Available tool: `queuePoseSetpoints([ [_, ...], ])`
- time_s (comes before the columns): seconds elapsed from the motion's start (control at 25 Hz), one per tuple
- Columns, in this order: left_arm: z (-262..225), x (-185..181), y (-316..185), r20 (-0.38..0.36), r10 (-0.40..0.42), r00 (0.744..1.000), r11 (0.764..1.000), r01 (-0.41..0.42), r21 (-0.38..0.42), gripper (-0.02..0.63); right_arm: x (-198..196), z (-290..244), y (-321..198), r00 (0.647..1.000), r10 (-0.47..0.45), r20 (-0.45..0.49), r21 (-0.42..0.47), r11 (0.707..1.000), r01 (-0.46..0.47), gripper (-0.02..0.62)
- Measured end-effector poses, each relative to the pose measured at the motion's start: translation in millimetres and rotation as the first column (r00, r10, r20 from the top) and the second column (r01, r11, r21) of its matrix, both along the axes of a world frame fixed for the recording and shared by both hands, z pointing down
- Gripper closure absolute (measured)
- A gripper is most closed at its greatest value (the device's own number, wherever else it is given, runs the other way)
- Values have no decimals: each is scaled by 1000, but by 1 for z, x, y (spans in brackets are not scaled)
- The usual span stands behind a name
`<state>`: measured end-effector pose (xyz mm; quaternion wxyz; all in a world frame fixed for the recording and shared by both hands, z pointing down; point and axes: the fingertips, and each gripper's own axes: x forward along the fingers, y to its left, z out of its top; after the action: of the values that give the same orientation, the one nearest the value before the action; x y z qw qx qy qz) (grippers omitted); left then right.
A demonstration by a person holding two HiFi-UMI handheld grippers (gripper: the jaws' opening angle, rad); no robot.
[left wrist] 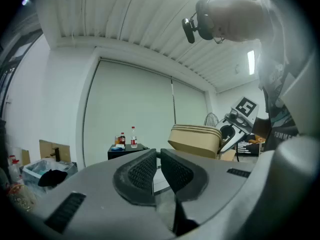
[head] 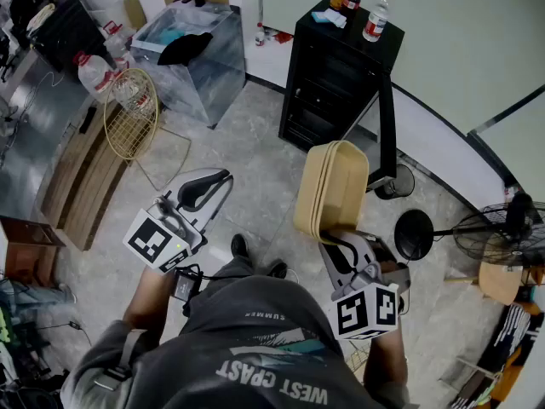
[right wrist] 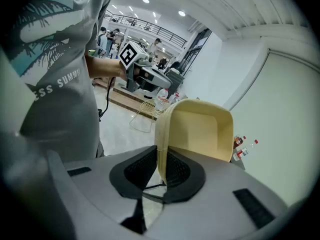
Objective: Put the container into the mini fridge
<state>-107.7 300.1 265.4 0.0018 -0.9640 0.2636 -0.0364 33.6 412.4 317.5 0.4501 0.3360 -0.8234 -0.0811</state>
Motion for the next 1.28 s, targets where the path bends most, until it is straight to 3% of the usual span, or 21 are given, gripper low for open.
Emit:
queuePoseSetpoints([
  [0.48,7,-19,-42,-11,29,1000,999,-30,-13,566,-21,6,-40,999,33,-5,-13,999,-33,541],
  [0.88,12,-40,-85,-39,108,993,994,-109,-16,566,-50,11,-83,994,105,-23,-2,994,-105,537],
  [1.28,23,-30,-115,-59,156,986,987,-158,-36,566,-52,12,-118,990,143,-19,-7,990,-143,537],
])
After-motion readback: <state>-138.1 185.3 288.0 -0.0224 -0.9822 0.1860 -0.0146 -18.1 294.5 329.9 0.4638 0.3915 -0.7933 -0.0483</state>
